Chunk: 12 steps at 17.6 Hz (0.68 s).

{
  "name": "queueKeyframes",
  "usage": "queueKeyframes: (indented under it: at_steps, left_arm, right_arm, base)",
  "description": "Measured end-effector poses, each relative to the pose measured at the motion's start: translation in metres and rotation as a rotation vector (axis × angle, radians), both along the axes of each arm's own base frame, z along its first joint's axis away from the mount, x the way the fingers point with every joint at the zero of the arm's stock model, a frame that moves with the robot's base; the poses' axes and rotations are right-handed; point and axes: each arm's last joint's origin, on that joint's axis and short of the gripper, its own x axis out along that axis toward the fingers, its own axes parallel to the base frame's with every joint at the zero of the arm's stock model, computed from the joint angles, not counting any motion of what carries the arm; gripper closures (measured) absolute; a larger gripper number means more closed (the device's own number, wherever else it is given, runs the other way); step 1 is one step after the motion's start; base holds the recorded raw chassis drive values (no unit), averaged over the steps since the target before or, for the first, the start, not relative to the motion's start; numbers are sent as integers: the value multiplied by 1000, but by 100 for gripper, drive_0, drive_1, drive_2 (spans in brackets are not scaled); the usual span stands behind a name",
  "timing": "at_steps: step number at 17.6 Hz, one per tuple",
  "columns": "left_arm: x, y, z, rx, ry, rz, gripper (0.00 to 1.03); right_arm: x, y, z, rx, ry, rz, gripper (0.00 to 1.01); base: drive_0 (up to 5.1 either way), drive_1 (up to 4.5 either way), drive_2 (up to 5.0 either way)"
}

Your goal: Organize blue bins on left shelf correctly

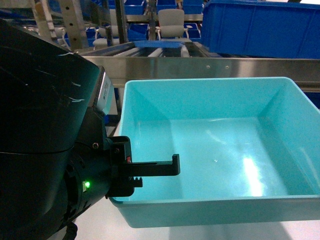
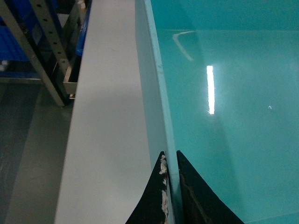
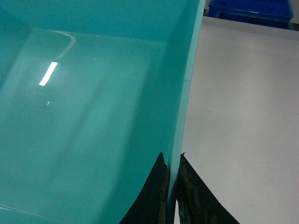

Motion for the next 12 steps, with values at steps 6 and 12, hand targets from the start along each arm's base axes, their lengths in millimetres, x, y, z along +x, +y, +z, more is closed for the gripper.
queueKeyframes:
  at_steps: [6, 12]
  left_arm:
    - [0, 0, 0, 1, 1, 0, 101]
    - [0, 0, 0, 0, 0, 0, 101]
  right_arm:
    - [0, 0, 0, 0, 1, 0, 98]
    - [0, 0, 0, 0, 0, 0, 98]
  base:
    - [-502, 244, 244]
    - [-494, 247, 247]
